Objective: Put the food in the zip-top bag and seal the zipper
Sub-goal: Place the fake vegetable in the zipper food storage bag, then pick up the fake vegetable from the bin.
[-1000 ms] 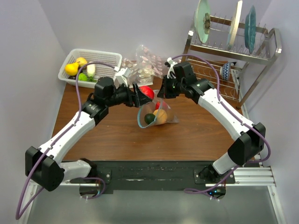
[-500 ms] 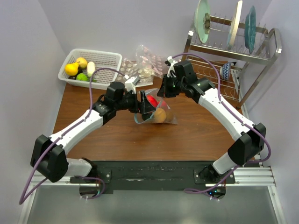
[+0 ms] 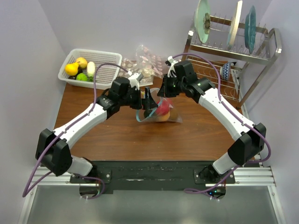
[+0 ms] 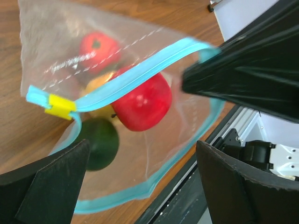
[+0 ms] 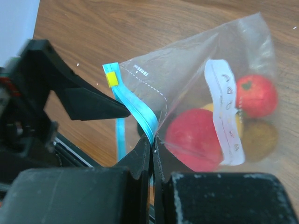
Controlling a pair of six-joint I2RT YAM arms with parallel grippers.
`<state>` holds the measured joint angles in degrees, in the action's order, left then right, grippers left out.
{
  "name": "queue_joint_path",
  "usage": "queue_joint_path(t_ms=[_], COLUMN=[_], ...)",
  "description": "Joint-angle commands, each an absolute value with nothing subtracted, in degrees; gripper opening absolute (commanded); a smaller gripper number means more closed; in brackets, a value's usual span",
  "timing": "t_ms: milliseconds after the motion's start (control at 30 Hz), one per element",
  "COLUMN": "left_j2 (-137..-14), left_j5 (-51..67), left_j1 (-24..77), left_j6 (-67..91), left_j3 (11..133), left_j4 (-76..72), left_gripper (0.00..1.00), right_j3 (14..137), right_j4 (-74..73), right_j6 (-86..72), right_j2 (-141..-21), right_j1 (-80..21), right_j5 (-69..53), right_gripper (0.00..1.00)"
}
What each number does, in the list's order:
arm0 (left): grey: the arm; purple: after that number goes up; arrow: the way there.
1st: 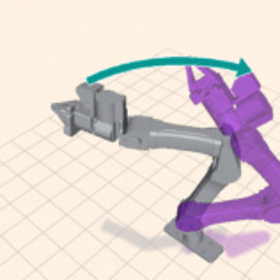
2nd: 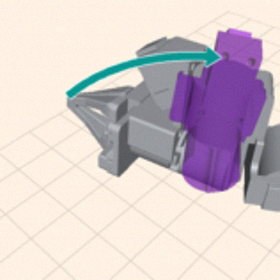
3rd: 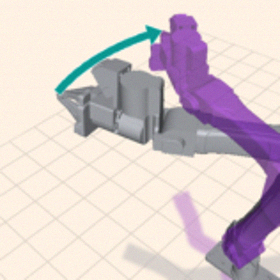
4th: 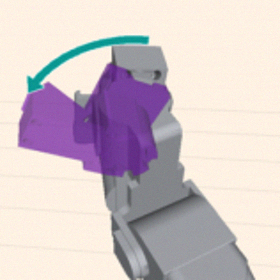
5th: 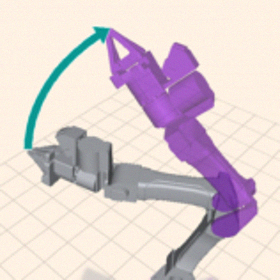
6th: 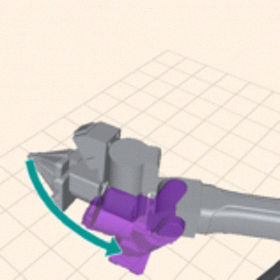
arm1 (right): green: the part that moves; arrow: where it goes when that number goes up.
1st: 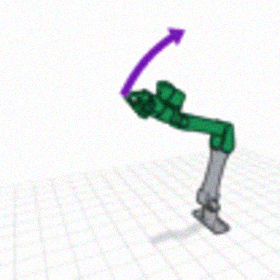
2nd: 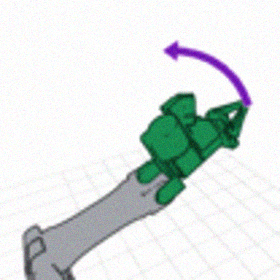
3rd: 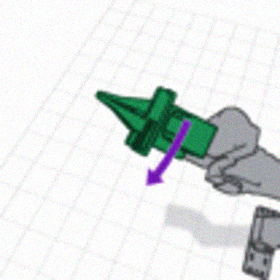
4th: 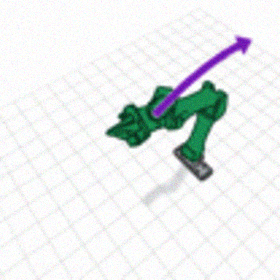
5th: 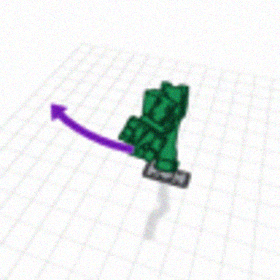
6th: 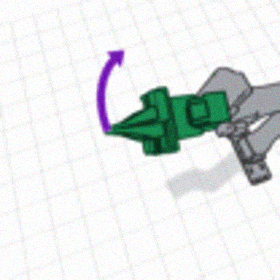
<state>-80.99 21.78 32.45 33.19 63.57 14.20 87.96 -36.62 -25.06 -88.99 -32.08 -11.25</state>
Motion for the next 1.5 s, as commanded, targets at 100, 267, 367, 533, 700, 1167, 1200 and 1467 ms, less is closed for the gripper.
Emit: queue_joint_path(t_ms=[100,267,367,533,700,1167,1200,1467], left_j2=[-77.6,-77.6,-77.8,-78.2,-80.2,-90.7,-91.9,-100.4], left_j5=[19.3,9.8,5.7,4.8,7.8,-2.0,-2.5,-10.1], left_j1=[32.8,32.0,31.3,26.5,17.9,14.6,13.9,9.9], left_j6=[28.2,24.9,23.9,22.2,21.1,18.4,17.8,15.3], left_j3=[73.2,76.1,76.7,77.6,78.3,92.7,93.5,101.3], left_j4=[24.8,31.0,32.4,33.0,32.0,34.9,35.1,36.4], left_gripper=[1.0,1.0,1.0,1.0,1.0,1.0,1.0,0.99], right_j3=[88.5,87.5,87.2,86.1,84.3,82.8,82.5,81.5], right_j4=[-35.4,-34.5,-34.4,-33.8,-33.0,-31.9,-31.2,-30.6], right_j6=[-25.4,-25.5,-25.3,-24.9,-24.1,-22.7,-22.6,-22.2], right_j2=[-88.0,-87.6,-87.5,-86.9,-85.3,-83.7,-83.3,-82.4], right_j1=[-31.8,-31.8,-31.9,-31.9,-31.8,-31.5,-31.5,-31.5], right_j5=[-10.9,-11.5,-11.5,-11.4,-11.1,-13.2,-13.4,-11.8], right_gripper=[0.0,0.0,0.0,0.0,0.0,0.0,0.0,0.0])
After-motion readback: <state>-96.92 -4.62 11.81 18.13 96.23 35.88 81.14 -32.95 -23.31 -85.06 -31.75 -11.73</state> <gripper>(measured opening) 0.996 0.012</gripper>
